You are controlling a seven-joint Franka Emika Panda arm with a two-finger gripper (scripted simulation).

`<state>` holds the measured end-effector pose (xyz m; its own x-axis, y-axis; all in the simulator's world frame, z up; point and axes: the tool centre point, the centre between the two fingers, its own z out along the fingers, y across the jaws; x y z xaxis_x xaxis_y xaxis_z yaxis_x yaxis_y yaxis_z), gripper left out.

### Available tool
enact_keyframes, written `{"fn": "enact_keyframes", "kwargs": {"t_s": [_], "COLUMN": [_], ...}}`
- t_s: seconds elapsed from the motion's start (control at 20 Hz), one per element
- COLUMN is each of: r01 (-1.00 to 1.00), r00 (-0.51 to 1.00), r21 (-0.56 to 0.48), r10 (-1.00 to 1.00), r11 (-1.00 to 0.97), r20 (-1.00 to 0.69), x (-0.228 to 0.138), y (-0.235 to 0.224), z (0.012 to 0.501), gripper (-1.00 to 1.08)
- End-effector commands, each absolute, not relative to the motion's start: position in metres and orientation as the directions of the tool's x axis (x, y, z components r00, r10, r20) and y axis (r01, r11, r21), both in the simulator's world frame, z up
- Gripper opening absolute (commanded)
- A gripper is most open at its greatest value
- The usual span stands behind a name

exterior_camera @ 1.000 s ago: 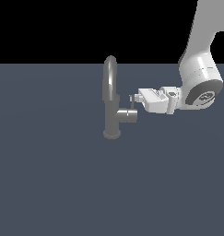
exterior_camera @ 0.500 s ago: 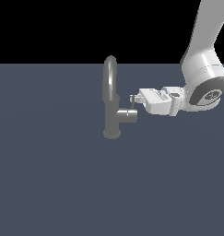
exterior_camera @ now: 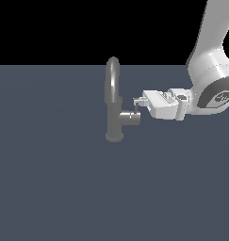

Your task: Turn on the faucet by rotating a designated handle.

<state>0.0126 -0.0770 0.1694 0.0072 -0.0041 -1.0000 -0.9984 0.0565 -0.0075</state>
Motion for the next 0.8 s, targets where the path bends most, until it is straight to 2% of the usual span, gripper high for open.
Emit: {"fn": "enact_keyframes", "kwargs": {"t_s": [0.0,0.55,0.65,0.75], "r01": [-0.998,-0.999,-0.998,-0.998], "r00": [0.003,0.000,0.024,0.019], "r21": [-0.003,0.000,-0.024,-0.019], "r10": [-0.002,0.000,-0.005,-0.004], "r11": [0.056,0.054,0.053,0.053], "r20": [-1.000,-1.000,-1.000,-1.000], "x": [0.004,-0.038,-0.026,-0.031], "y": [-0.077,-0.076,-0.074,-0.075], "z": [0.164,0.142,0.153,0.140], "gripper": [-1.00,-1.00,-1.00,-1.00]}}
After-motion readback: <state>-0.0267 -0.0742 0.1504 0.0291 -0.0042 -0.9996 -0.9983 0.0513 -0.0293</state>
